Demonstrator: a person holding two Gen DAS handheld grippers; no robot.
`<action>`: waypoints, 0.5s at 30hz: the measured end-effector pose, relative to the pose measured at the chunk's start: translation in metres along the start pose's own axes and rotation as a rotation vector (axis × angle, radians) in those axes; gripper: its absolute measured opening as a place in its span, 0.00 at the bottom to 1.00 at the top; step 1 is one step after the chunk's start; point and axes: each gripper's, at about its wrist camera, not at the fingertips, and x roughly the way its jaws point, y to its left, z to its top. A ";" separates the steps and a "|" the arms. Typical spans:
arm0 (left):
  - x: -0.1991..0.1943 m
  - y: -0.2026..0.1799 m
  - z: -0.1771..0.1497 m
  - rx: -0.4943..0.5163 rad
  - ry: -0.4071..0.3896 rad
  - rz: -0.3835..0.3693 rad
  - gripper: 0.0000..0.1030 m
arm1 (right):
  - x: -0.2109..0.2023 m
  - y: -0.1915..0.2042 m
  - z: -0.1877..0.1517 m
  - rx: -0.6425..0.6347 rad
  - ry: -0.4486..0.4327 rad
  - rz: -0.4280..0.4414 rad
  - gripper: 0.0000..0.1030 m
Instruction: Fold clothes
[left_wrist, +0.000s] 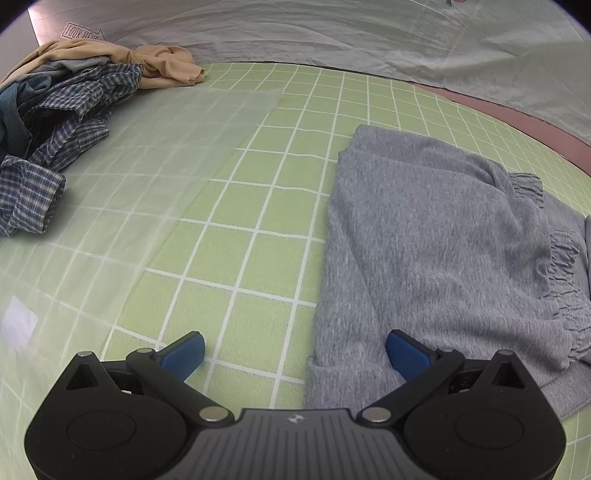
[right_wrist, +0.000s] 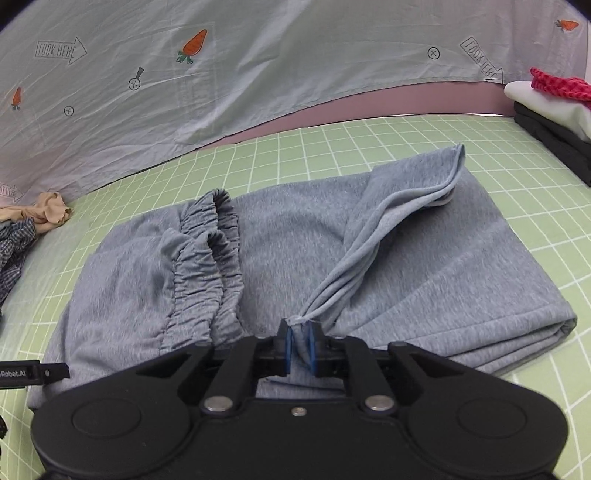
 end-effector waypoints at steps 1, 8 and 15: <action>0.000 0.000 0.001 0.001 0.002 -0.001 1.00 | -0.004 -0.004 0.002 0.032 -0.017 0.008 0.25; 0.000 0.001 0.005 -0.006 0.020 0.000 1.00 | -0.015 -0.040 0.030 0.210 -0.138 -0.054 0.55; 0.000 -0.005 0.014 0.031 0.007 0.056 1.00 | 0.033 -0.071 0.052 0.295 -0.110 -0.089 0.58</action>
